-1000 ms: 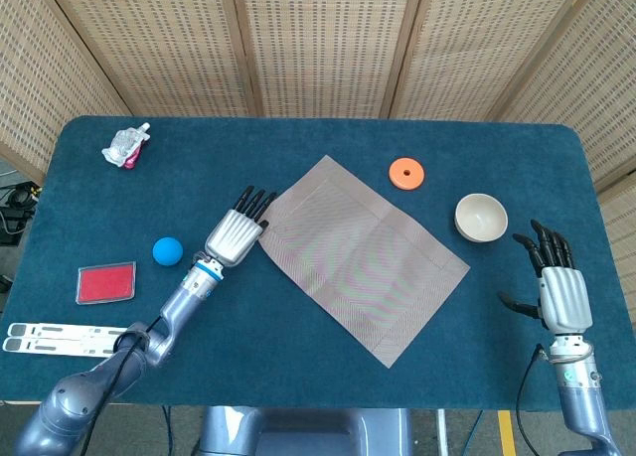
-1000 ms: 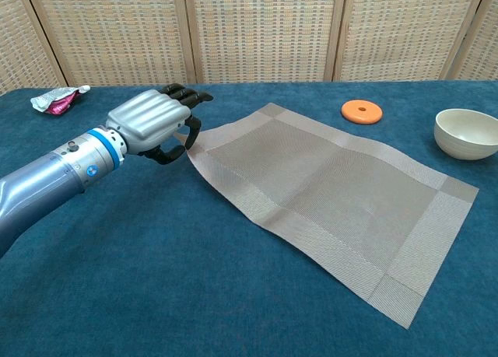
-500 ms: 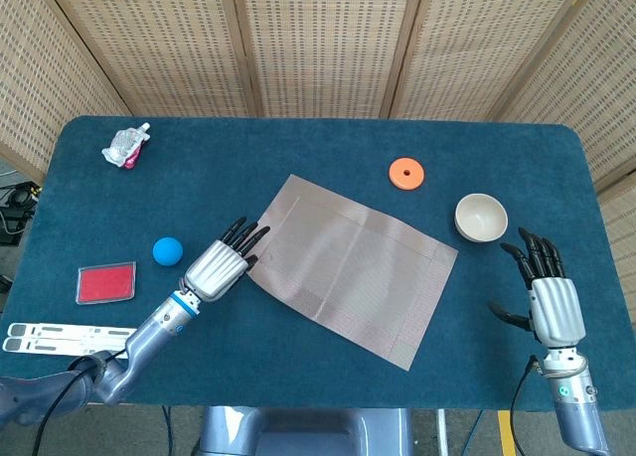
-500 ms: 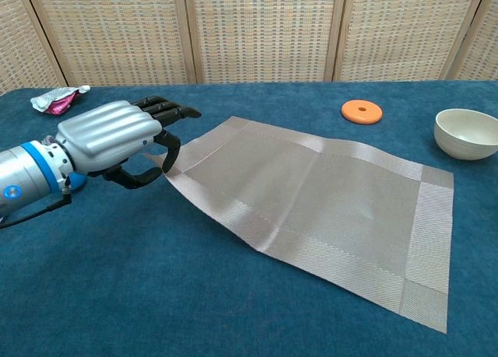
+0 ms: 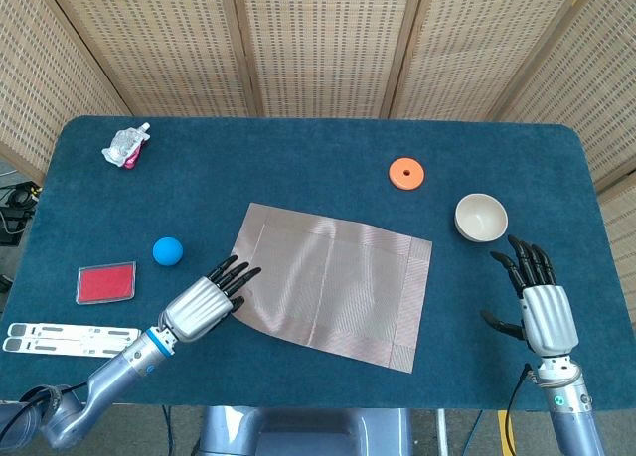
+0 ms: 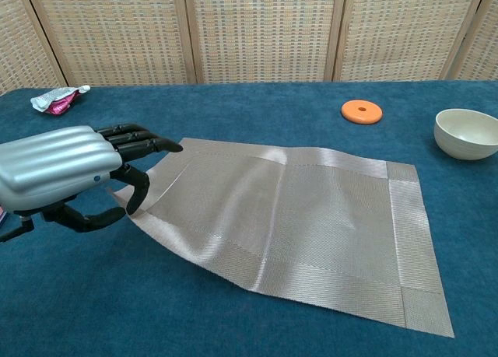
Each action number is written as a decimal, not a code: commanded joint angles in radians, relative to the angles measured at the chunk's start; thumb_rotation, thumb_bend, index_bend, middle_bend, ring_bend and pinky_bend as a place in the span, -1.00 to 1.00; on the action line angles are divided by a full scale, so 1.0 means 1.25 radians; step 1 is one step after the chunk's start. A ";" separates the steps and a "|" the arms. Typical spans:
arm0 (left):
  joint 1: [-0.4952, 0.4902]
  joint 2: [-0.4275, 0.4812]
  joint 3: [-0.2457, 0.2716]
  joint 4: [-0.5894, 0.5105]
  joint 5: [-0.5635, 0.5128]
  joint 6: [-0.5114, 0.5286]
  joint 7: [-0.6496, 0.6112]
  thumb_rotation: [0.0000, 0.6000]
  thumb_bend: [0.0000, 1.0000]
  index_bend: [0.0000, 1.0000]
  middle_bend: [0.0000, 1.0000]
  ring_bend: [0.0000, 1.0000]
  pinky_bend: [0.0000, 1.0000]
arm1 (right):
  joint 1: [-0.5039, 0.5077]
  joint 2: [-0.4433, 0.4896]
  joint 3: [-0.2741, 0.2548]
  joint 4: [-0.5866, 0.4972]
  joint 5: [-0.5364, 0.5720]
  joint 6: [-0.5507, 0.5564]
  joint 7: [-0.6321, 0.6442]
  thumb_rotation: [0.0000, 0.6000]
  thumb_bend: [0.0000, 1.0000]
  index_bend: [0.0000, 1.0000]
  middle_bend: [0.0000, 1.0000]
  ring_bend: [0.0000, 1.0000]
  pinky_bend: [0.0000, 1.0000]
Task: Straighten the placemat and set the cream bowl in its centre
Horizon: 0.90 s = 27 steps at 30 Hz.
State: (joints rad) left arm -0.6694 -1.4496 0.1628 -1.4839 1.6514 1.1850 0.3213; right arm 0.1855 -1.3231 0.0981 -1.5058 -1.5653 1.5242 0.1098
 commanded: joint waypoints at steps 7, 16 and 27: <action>0.016 0.006 0.028 -0.056 0.049 -0.028 0.039 1.00 0.02 0.17 -1.00 -1.00 -1.00 | -0.004 0.006 -0.004 -0.010 -0.008 0.005 0.001 1.00 -0.45 -0.59 -1.00 -1.00 -1.00; 0.039 0.006 0.046 -0.079 0.091 -0.030 0.050 1.00 0.02 0.14 -1.00 -1.00 -1.00 | -0.006 0.009 -0.008 -0.019 -0.016 0.009 -0.005 1.00 -0.44 -0.59 -1.00 -1.00 -1.00; 0.087 0.005 0.042 -0.082 0.096 0.003 0.075 1.00 -0.49 -0.35 -1.00 -1.00 -1.00 | -0.008 0.013 -0.011 -0.031 -0.014 0.001 -0.016 1.00 -0.45 -0.59 -1.00 -1.00 -1.00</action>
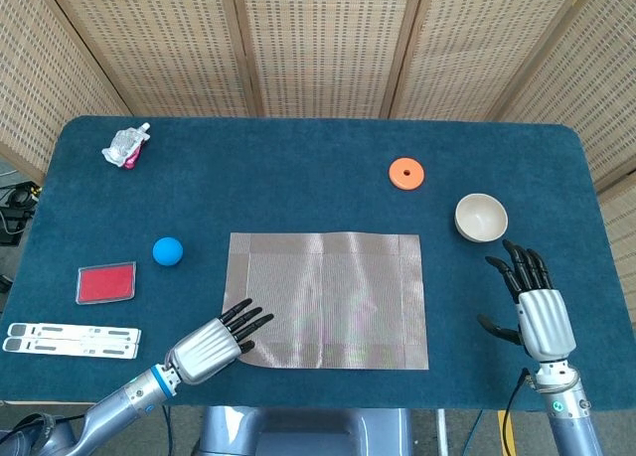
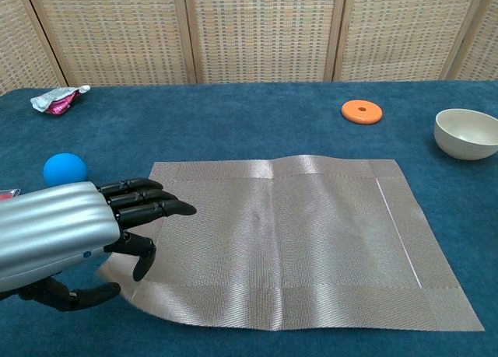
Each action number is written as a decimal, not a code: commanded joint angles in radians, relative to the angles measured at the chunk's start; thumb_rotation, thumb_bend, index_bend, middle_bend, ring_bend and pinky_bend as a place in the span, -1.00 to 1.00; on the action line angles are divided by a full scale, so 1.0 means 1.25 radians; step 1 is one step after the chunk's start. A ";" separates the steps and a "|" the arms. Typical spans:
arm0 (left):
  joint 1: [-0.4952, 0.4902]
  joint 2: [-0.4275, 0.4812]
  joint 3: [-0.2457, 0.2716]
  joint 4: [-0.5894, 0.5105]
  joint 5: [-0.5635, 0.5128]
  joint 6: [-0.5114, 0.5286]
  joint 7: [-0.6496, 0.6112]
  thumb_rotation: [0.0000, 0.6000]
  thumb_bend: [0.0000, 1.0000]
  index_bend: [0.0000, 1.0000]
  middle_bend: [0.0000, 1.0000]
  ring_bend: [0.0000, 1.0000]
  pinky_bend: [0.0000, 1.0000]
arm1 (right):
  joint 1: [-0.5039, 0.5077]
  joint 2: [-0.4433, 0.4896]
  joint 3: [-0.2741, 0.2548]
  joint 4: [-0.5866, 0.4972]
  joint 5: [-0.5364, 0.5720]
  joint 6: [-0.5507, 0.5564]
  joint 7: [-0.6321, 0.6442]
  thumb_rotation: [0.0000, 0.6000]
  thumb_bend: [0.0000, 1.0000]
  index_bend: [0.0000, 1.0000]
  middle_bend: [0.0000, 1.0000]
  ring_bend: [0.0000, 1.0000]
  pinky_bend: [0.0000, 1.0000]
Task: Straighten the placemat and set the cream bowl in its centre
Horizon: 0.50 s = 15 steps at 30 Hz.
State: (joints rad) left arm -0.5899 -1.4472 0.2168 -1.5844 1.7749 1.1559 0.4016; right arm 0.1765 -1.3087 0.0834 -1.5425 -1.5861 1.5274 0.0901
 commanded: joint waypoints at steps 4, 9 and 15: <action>0.057 0.009 0.002 -0.008 0.002 0.066 0.030 1.00 -0.71 -0.61 -1.00 -1.00 -1.00 | 0.000 0.004 0.000 -0.004 0.010 -0.011 -0.003 1.00 -0.45 -0.59 -1.00 -1.00 -1.00; 0.128 0.028 -0.005 -0.034 0.000 0.173 0.021 1.00 -0.72 -0.71 -1.00 -1.00 -1.00 | 0.002 0.018 0.007 -0.014 0.038 -0.033 -0.014 1.00 -0.46 -0.59 -1.00 -1.00 -1.00; 0.171 0.052 -0.037 -0.060 -0.026 0.241 -0.016 1.00 -0.72 -0.72 -1.00 -1.00 -1.00 | 0.011 0.016 0.025 -0.009 0.073 -0.053 -0.024 1.00 -0.48 -0.59 -1.00 -1.00 -1.00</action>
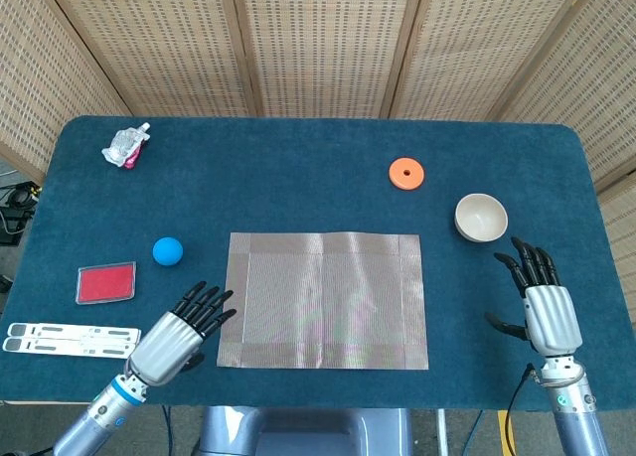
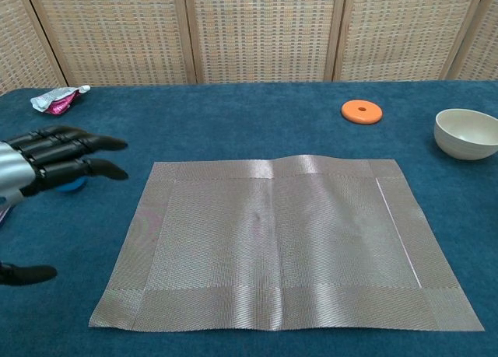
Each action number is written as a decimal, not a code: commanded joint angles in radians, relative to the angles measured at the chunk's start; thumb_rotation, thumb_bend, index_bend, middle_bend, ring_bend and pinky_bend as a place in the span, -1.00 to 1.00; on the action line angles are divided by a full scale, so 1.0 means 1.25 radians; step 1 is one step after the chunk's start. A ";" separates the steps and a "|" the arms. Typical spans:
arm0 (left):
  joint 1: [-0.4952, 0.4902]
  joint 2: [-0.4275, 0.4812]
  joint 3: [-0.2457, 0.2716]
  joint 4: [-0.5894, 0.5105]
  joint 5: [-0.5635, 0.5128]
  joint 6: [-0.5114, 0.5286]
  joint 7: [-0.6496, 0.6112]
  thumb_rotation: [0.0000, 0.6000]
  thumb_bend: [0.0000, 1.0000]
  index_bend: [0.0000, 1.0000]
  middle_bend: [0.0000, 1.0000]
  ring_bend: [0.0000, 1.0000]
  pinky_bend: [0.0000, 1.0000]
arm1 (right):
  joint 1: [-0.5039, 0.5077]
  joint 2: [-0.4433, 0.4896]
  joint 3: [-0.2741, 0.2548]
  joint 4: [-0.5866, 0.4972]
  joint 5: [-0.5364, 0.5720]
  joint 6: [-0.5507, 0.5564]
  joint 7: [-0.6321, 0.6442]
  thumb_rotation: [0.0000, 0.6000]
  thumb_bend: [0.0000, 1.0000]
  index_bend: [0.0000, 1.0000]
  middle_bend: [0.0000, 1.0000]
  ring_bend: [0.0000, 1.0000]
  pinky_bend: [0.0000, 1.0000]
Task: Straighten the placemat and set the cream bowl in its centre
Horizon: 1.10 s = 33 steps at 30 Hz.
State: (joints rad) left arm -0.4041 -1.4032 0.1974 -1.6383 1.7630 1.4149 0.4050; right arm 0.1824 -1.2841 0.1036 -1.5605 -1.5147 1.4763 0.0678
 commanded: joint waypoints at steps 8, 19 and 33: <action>0.051 0.055 -0.063 -0.042 -0.059 0.066 -0.034 1.00 -0.72 -0.72 -1.00 -1.00 -1.00 | 0.056 -0.042 0.054 0.070 0.103 -0.101 -0.060 1.00 -0.55 -0.56 -1.00 -1.00 -1.00; 0.064 0.088 -0.111 -0.040 -0.122 0.037 -0.065 1.00 -0.72 -0.72 -1.00 -1.00 -1.00 | 0.184 -0.164 0.142 0.310 0.268 -0.283 -0.104 1.00 -0.55 -0.50 -1.00 -1.00 -1.00; 0.066 0.081 -0.142 -0.022 -0.163 -0.005 -0.071 1.00 -0.72 -0.72 -1.00 -1.00 -1.00 | 0.268 -0.277 0.166 0.533 0.301 -0.370 -0.062 1.00 -0.53 -0.19 -1.00 -1.00 -1.00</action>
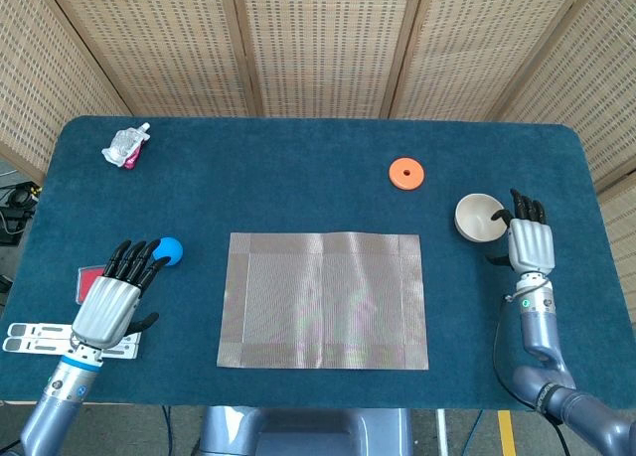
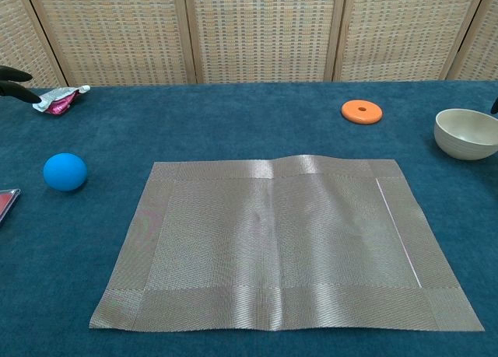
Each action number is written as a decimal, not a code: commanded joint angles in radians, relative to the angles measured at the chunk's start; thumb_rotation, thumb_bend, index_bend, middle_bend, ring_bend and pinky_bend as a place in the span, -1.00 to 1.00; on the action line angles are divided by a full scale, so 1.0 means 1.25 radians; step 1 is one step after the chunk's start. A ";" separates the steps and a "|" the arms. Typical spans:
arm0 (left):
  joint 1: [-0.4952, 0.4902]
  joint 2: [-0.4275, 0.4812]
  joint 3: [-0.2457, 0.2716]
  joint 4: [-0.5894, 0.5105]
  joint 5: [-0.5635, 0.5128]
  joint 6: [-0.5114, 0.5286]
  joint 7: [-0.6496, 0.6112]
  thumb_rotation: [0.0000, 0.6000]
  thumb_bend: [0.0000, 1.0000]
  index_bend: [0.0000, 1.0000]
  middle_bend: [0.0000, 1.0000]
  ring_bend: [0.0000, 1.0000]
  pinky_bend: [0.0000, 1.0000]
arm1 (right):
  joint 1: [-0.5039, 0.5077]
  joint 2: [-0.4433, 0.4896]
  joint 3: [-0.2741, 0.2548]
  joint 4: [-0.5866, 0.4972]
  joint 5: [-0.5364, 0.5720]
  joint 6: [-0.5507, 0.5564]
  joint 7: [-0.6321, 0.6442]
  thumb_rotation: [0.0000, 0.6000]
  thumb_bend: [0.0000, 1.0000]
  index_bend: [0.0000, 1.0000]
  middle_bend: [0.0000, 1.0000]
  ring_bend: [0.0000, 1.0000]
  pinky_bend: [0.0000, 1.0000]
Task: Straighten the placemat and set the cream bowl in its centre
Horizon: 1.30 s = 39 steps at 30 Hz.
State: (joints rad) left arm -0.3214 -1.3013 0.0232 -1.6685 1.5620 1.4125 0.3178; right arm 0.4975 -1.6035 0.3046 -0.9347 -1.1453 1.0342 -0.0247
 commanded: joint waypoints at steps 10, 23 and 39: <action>-0.001 -0.009 -0.013 0.014 -0.019 -0.033 -0.004 1.00 -0.72 -0.72 -1.00 -1.00 -1.00 | 0.061 -0.093 0.009 0.178 0.018 -0.082 0.046 1.00 -0.46 -0.02 -0.97 -1.00 -1.00; -0.002 -0.018 -0.021 0.029 -0.017 -0.045 -0.019 1.00 -0.72 -0.70 -1.00 -1.00 -1.00 | 0.098 -0.169 0.004 0.328 0.010 -0.141 0.097 1.00 -0.14 0.13 -0.88 -1.00 -1.00; -0.003 -0.025 -0.029 0.046 -0.017 -0.054 -0.045 1.00 -0.72 -0.67 -1.00 -1.00 -1.00 | 0.118 -0.225 -0.004 0.423 -0.022 -0.128 0.144 1.00 -0.11 0.47 -0.68 -1.00 -1.00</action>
State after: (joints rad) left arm -0.3245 -1.3319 -0.0136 -1.6123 1.5400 1.3449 0.2630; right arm 0.6442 -1.8821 0.3010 -0.4092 -1.1696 0.8691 0.1514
